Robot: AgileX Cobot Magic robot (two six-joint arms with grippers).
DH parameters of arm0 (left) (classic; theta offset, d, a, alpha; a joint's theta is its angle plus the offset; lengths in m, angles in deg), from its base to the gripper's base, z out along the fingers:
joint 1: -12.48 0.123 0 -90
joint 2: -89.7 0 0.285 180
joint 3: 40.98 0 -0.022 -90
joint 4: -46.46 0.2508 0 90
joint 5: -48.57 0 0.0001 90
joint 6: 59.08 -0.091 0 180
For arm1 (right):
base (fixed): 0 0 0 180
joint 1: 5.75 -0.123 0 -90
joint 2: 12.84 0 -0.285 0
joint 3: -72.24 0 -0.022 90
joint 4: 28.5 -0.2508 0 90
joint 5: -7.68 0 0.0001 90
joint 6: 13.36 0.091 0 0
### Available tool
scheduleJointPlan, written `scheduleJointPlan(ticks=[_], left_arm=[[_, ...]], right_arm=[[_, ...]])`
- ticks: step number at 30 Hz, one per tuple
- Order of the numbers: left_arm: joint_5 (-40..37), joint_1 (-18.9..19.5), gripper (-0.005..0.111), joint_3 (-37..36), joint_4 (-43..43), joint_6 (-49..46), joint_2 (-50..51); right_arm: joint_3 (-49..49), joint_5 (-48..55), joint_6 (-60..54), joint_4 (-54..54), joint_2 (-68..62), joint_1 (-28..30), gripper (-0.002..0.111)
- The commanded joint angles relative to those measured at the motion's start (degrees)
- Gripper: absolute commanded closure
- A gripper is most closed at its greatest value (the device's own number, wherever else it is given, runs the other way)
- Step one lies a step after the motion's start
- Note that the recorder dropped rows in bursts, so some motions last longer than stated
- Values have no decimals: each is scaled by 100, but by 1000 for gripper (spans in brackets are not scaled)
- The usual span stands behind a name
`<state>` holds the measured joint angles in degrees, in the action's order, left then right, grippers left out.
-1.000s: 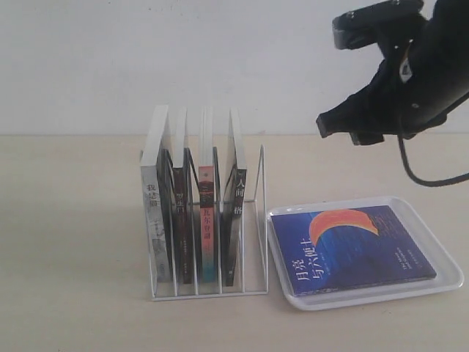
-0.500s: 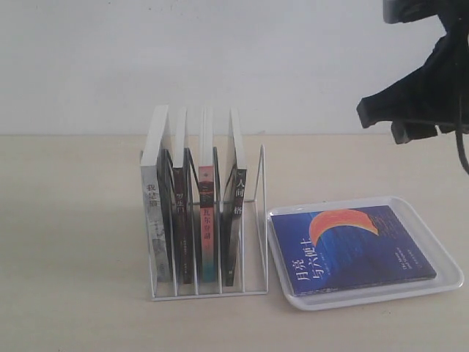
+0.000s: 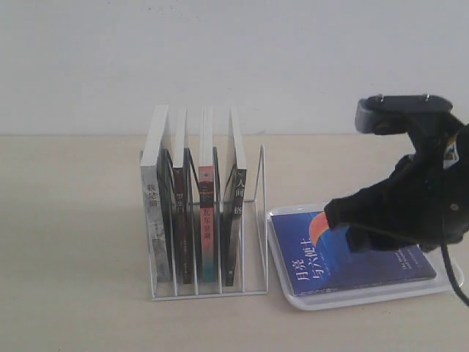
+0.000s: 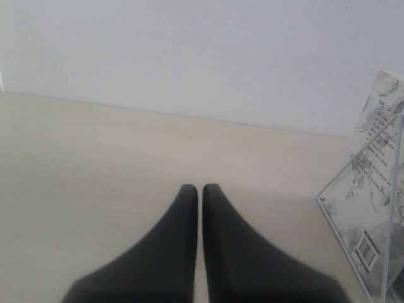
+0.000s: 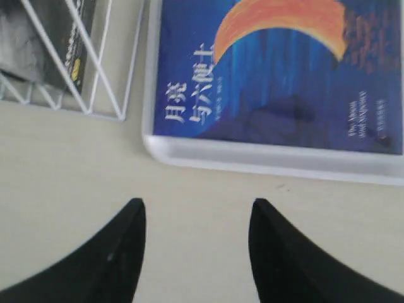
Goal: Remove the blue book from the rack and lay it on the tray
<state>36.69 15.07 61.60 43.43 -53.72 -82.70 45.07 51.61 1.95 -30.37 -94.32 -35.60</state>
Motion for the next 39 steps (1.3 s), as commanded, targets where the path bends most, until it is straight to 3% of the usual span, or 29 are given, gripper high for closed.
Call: scheduleJointPlan(ticks=[1, 7, 19, 30, 39], left_arm=[[41, 20, 103, 20, -59, 57, 19], [41, 20, 103, 20, -59, 57, 19], [41, 20, 103, 20, -59, 57, 19], [41, 20, 103, 20, -59, 57, 19], [41, 20, 103, 20, -59, 57, 19]], right_arm=[[-390, -87, -798, -1005, 49, 1, 64], [-775, -145, -1202, -1701, 49, 1, 108], [-807, -460, -1183, -2035, 49, 1, 108], [-821, -1779, -1287, -1953, 39, 1, 108], [-1780, -2576, -1297, -1953, 554, -19, 108]])
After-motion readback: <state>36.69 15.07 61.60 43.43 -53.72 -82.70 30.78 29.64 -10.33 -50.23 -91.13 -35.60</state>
